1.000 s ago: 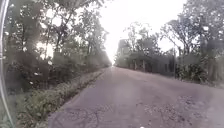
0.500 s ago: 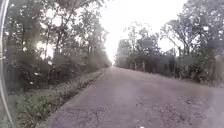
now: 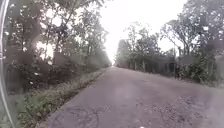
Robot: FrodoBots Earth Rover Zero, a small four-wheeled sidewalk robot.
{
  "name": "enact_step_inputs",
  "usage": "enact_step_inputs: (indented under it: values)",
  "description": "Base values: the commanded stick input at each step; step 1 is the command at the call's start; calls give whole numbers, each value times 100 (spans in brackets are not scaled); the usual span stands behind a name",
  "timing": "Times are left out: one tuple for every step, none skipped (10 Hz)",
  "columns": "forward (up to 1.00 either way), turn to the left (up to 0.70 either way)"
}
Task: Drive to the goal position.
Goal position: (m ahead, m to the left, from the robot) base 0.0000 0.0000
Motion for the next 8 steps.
enact_step_inputs:
  values:
    - [10,1]
    - [10,1]
    - [10,1]
    - [10,1]
    - [10,1]
    - [10,1]
    - [10,1]
    - [10,1]
